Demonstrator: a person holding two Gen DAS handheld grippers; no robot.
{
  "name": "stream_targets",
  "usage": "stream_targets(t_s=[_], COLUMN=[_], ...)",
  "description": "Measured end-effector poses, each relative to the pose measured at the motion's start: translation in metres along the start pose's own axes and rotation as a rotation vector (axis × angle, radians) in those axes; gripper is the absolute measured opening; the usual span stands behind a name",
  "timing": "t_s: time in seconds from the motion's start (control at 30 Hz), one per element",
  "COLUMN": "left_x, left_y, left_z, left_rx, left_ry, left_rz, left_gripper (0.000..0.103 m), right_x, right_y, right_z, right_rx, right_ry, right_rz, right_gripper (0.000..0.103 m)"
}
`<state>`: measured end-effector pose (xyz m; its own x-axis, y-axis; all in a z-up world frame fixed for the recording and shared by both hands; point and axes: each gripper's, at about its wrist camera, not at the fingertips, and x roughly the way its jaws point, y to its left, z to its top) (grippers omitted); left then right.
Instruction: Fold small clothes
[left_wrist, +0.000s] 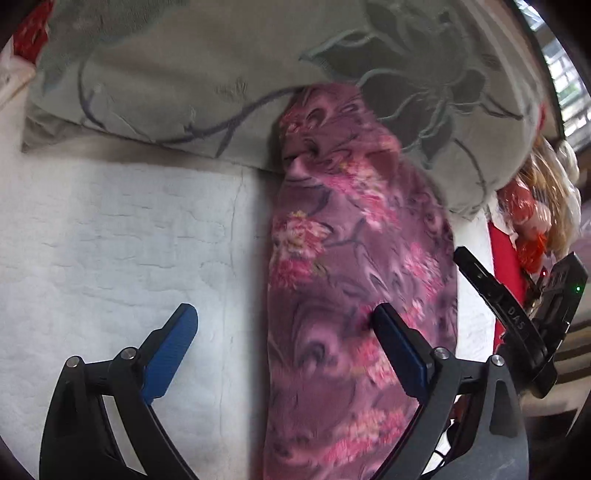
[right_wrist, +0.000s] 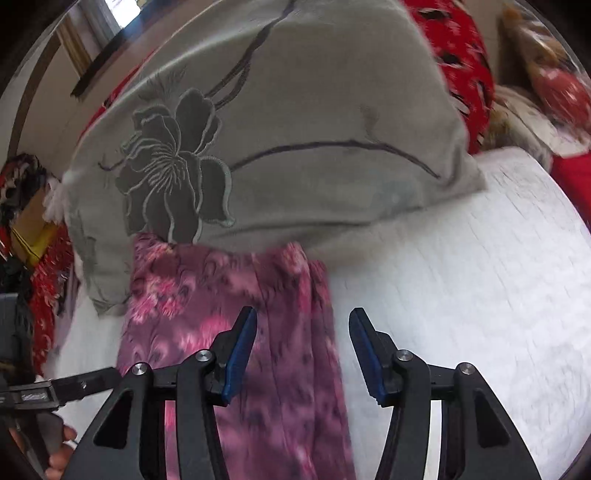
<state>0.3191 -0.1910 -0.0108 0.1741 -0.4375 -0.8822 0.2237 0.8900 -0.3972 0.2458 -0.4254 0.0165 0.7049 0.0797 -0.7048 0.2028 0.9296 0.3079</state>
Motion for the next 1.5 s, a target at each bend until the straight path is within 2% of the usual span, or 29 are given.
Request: stream_targets(t_s=[0.07,0.1,0.13,0.23,0.3,0.33,0.37,0.4,0.43,0.47,0.5,0.57,0.6,0.67,0.7,0.73,0.77,0.83,0.9,1.0,1.07,1.17,1.37,1.5], left_x=[0.015,0.015,0.012,-0.004,-0.012,-0.01,-0.005,0.0,0.006,0.009,0.01,0.014,0.018,0.024,0.029,0.027,0.023,0.014,0.006,-0.011,-0.021,-0.041,-0.09,-0.119], left_y=[0.005,0.006,0.006,0.018,0.026,0.031,0.033,0.03,0.025,0.019,0.01,-0.007,-0.012,-0.025,-0.028,-0.027,-0.023,-0.008,-0.002,-0.001,-0.006,-0.01,-0.014,0.0], left_z=[0.005,0.007,0.01,-0.002,-0.005,-0.009,-0.014,-0.019,-0.022,-0.026,-0.027,-0.032,-0.034,-0.035,-0.033,-0.033,-0.034,-0.037,-0.041,-0.051,-0.061,-0.073,-0.103,-0.127], left_rx=[-0.031,-0.034,-0.031,-0.034,-0.059,-0.083,-0.103,-0.111,-0.109,-0.093,-0.061,-0.024,-0.032,-0.03,-0.028,-0.036,-0.047,-0.069,-0.068,-0.029,-0.013,-0.005,0.032,0.046], left_ry=[0.034,0.032,0.032,0.024,0.025,0.03,0.04,0.048,0.056,0.044,0.024,0.039,0.07,0.063,0.058,0.055,0.056,0.057,0.041,-0.014,-0.048,-0.076,-0.141,-0.175], left_rz=[0.002,-0.003,-0.013,-0.048,-0.104,-0.161,-0.219,-0.244,-0.256,-0.238,-0.213,-0.246,-0.293,-0.262,-0.245,-0.224,-0.204,-0.19,-0.194,-0.156,-0.122,-0.111,-0.063,-0.025], left_gripper=[0.097,0.097,0.097,0.097,0.097,0.097,0.097,0.097,0.097,0.098,0.099,0.099,0.099,0.096,0.087,0.072,0.064,0.04,0.032,0.028,0.028,0.028,0.028,0.028], right_x=[0.025,0.038,0.045,0.029,0.012,0.008,0.005,0.004,0.005,0.006,0.003,0.004,0.006,0.011,0.01,0.008,0.005,-0.001,-0.009,-0.026,-0.04,-0.06,-0.101,-0.122], right_y=[0.006,0.004,0.0,-0.01,-0.027,-0.036,-0.043,-0.051,-0.056,-0.059,-0.06,-0.056,-0.052,-0.04,-0.036,-0.034,-0.031,-0.023,-0.011,0.02,0.025,0.049,0.075,0.091], right_z=[0.003,0.002,0.002,0.008,0.004,-0.001,-0.007,-0.015,-0.024,-0.032,-0.038,-0.047,-0.051,-0.053,-0.052,-0.05,-0.049,-0.047,-0.046,-0.048,-0.048,-0.05,-0.069,-0.086], right_rx=[-0.028,-0.033,-0.027,0.009,0.057,0.08,0.101,0.12,0.133,0.138,0.135,0.148,0.153,0.096,0.081,0.088,0.086,0.039,-0.025,-0.152,-0.19,-0.25,-0.254,-0.244], right_ry=[0.064,0.107,0.125,0.084,0.081,0.091,0.111,0.14,0.171,0.182,0.162,0.172,0.195,0.2,0.192,0.185,0.174,0.153,0.128,0.077,0.044,0.005,-0.059,-0.07], right_rz=[-0.064,-0.106,-0.102,-0.111,-0.023,0.026,0.074,0.122,0.168,0.203,0.231,0.331,0.38,0.343,0.321,0.298,0.264,0.203,0.148,0.03,-0.003,-0.035,-0.015,0.024], right_gripper=[0.049,0.052,0.054,0.055,0.059,0.059,0.06,0.06,0.061,0.061,0.062,0.063,0.063,0.063,0.063,0.056,0.043,0.028,0.025,0.023,0.023,0.023,0.023,0.023])
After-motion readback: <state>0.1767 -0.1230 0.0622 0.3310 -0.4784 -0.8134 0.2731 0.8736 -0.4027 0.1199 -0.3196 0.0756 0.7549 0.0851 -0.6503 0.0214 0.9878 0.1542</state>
